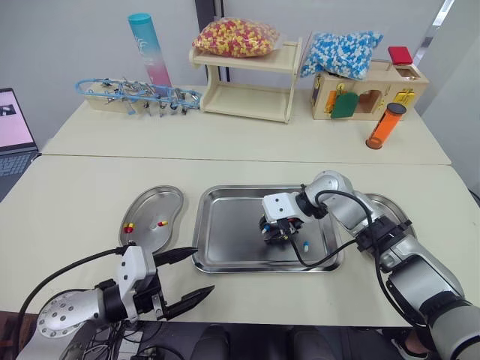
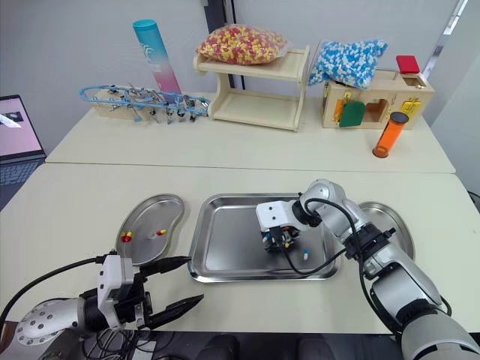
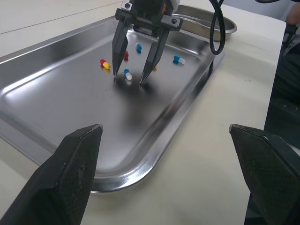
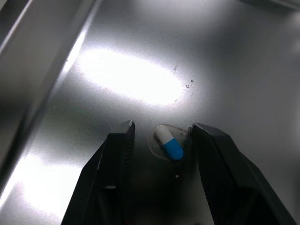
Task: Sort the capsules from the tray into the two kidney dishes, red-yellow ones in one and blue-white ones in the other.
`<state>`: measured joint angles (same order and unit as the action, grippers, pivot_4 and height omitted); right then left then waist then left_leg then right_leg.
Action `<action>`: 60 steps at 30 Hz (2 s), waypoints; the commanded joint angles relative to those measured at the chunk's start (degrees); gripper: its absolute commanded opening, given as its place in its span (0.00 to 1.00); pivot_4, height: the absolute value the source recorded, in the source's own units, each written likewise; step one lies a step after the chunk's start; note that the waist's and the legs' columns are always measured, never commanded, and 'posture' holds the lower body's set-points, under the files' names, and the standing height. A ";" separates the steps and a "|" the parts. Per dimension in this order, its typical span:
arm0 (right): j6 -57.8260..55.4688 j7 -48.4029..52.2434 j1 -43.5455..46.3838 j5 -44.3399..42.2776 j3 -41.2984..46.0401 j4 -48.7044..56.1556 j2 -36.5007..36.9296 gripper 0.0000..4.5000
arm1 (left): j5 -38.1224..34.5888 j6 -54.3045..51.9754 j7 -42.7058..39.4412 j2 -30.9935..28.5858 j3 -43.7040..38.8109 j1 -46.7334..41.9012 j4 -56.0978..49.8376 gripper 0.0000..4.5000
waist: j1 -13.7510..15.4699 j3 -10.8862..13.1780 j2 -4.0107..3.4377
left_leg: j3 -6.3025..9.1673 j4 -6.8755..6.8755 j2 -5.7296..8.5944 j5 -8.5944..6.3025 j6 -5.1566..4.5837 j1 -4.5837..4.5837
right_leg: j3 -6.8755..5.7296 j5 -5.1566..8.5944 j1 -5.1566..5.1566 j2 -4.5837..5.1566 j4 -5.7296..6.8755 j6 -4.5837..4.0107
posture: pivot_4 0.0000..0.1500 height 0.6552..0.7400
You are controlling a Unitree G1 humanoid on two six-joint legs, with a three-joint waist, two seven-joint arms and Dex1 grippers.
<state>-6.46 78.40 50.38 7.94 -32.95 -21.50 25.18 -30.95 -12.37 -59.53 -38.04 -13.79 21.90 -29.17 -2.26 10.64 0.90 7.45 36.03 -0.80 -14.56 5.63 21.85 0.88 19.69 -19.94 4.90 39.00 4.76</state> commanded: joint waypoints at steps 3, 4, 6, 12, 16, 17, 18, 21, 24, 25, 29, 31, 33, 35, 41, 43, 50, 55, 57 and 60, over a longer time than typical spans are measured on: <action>-3.47 0.82 -0.22 -0.68 1.18 2.56 -0.40 0.17 | -0.53 -0.58 1.05 -0.61 0.98 -0.31 -2.97 1.00 | -0.01 0.00 0.00 | 0.00 0.00 0.00 0.00 0.00 0.00 | 0.00 0.00 0.00 0.00 0.00 0.00 | 1.00 1.00; -4.92 1.14 -0.44 -1.63 1.81 4.36 -0.42 0.12 | -0.62 -0.75 1.18 -0.67 1.00 -0.26 -3.19 1.00 | -0.03 0.00 -0.01 | 0.00 0.00 0.00 0.00 0.00 0.01 | 0.00 0.00 -0.01 0.00 0.00 0.00 | 1.00 1.00; -7.55 1.82 -1.23 -3.15 2.81 8.71 0.26 0.01 | -0.81 -1.15 1.41 -0.81 0.90 -0.17 -3.64 1.00 | -0.01 0.01 -0.01 | 0.02 -0.02 0.00 0.00 0.00 0.04 | 0.00 0.00 -0.05 -0.01 0.00 0.00 | 1.00 1.00; -15.09 2.93 -4.17 -7.38 5.47 22.65 4.20 0.01 | -1.20 -1.93 1.93 -1.16 1.07 -0.45 -4.10 1.00 | 0.30 0.03 -0.04 | 0.02 -0.02 0.01 0.00 0.00 0.13 | 0.00 0.00 -0.12 -0.01 -0.01 0.00 | 1.00 1.00; -25.71 0.72 -7.82 -14.21 13.09 38.65 8.40 0.01 | -1.82 -2.44 1.85 -1.11 1.98 -1.93 -4.95 1.00 | 0.49 0.04 -0.06 | 0.04 -0.02 0.01 0.00 -0.01 0.20 | -0.02 0.00 -0.15 -0.01 -0.02 0.00 | 1.00 1.00; -28.25 -0.33 -9.09 -15.47 15.22 41.37 9.73 0.01 | -1.83 -2.29 1.53 -1.22 2.47 -2.28 -5.34 1.00 | 0.50 0.04 -0.06 | 0.04 -0.02 0.01 0.00 -0.01 0.22 | -0.01 0.00 -0.16 -0.01 -0.03 0.00 | 1.00 1.00; -30.99 -1.43 -10.92 -16.60 17.84 44.20 11.79 0.01 | -1.96 -2.25 1.19 -1.33 3.19 -2.65 -6.02 1.00 | 0.66 0.03 -0.04 | 0.04 -0.02 0.01 -0.01 -0.01 0.22 | -0.02 0.00 -0.15 -0.01 -0.03 0.00 | 1.00 1.00; -38.26 -4.31 -15.60 -20.00 24.63 50.09 17.07 0.01 | -2.23 -2.50 0.31 -1.85 4.84 -3.12 -7.51 1.00 | 0.82 0.03 -0.03 | 0.04 -0.01 0.03 -0.01 -0.01 0.25 | -0.04 0.00 -0.12 0.02 -0.08 0.00 | 1.00 1.00; -43.89 -7.07 -22.65 -21.81 33.68 52.87 24.04 0.01 | -2.16 -2.11 -1.13 -2.66 6.60 -3.50 -8.42 1.00 | 0.89 0.03 -0.03 | 0.03 -0.02 0.03 -0.01 -0.01 0.26 | -0.05 0.00 -0.13 0.01 -0.06 0.00 | 1.00 1.00; -43.82 -7.97 -25.51 -21.44 36.28 52.44 26.39 0.01 | -2.34 -2.11 -1.27 -2.71 7.16 -3.87 -8.65 1.00 | 0.81 0.03 -0.03 | 0.03 -0.02 0.04 -0.01 -0.02 0.28 | -0.05 0.00 -0.12 0.01 -0.08 0.00 | 1.00 1.00; -40.00 -11.69 -35.80 -18.41 43.98 47.63 33.14 0.01 | -3.43 -3.10 -0.60 -2.31 8.98 -6.01 -9.02 1.00 | 0.71 0.03 -0.03 | -0.04 -0.02 0.03 -0.01 -0.02 0.25 | 0.00 0.00 -0.11 0.02 -0.07 0.01 | 1.00 1.00; -39.19 -13.35 -39.94 -18.40 46.44 45.16 34.12 0.01 | -3.94 -3.48 -0.70 -2.34 10.00 -6.91 -9.01 1.00 | 0.31 0.03 -0.03 | -0.10 -0.01 0.03 -0.01 -0.03 0.23 | 0.06 0.00 -0.12 0.01 -0.06 0.01 | 1.00 1.00; -38.10 -15.31 -43.28 -17.88 47.44 42.40 33.71 0.01 | -4.05 -3.65 -0.85 -2.23 11.02 -7.91 -8.74 1.00 | 0.19 0.03 -0.03 | -0.15 -0.03 0.02 -0.01 -0.03 0.14 | 0.11 0.00 -0.10 0.01 -0.03 0.00 | 1.00 1.00; -35.89 -17.66 -45.18 -16.46 46.42 39.49 33.38 0.01 | -4.03 -3.70 -0.81 -1.97 11.73 -9.15 -8.07 1.00 | 0.30 0.03 -0.03 | -0.15 -0.02 0.02 -0.01 -0.03 0.14 | 0.10 0.00 -0.07 0.01 -0.03 0.01 | 1.00 1.00; -34.01 -21.84 -44.45 -16.04 44.15 34.50 32.29 0.12 | -4.22 -3.70 -1.10 -1.92 12.21 -10.57 -7.05 1.00 | 0.29 0.03 -0.04 | -0.17 -0.01 0.02 -0.01 -0.03 0.14 | 0.12 0.00 -0.08 0.01 -0.04 0.01 | 1.00 1.00; -35.14 -21.93 -43.93 -17.45 44.68 34.80 32.38 0.23 | -4.27 -3.73 -1.12 -1.93 12.16 -10.71 -6.87 1.00 | 0.39 0.04 -0.04 | -0.16 -0.02 0.02 -0.01 -0.02 0.16 | 0.11 0.00 -0.08 0.01 -0.05 0.01 | 1.00 1.00; -35.85 -21.92 -43.61 -20.56 49.05 36.77 34.44 0.70 | -4.28 -3.83 -1.14 -2.02 11.89 -10.86 -6.39 1.00 | 0.55 0.04 -0.04 | -0.16 -0.01 0.02 -0.01 -0.02 0.17 | 0.09 0.00 -0.06 0.01 -0.06 0.02 | 1.00 1.00; -34.04 -19.78 -47.59 -23.14 52.87 39.55 35.19 0.84 | -4.01 -3.84 -0.41 -1.74 11.81 -10.69 -6.40 1.00 | 0.60 0.04 -0.04 | -0.14 -0.01 0.02 -0.01 -0.02 0.17 | 0.07 0.00 -0.05 0.01 -0.07 0.02 | 1.00 1.00; -30.61 -19.54 -49.46 -23.40 54.54 39.90 34.59 0.84 | -4.19 -4.25 0.88 -1.29 11.22 -10.42 -6.36 1.00 | 0.60 0.04 -0.04 | -0.15 0.00 0.02 -0.01 -0.02 0.16 | 0.08 0.00 -0.03 0.01 -0.08 0.02 | 1.00 1.00; -24.31 -18.83 -52.25 -25.05 57.82 41.32 31.83 0.84 | -4.06 -4.42 3.49 -0.30 9.15 -9.35 -5.26 1.00 | 0.51 0.04 -0.04 | -0.15 -0.01 0.02 -0.01 -0.02 0.15 | 0.08 0.00 -0.02 0.02 -0.07 0.02 | 1.00 1.00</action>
<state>-34.58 58.85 -1.34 -15.56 21.50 17.65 57.63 -34.20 -17.19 -57.38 -38.67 -2.46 11.91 -34.81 -1.75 10.67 0.86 7.31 36.02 -0.79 -14.57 5.60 22.00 0.95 19.69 -19.97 4.91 38.92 4.78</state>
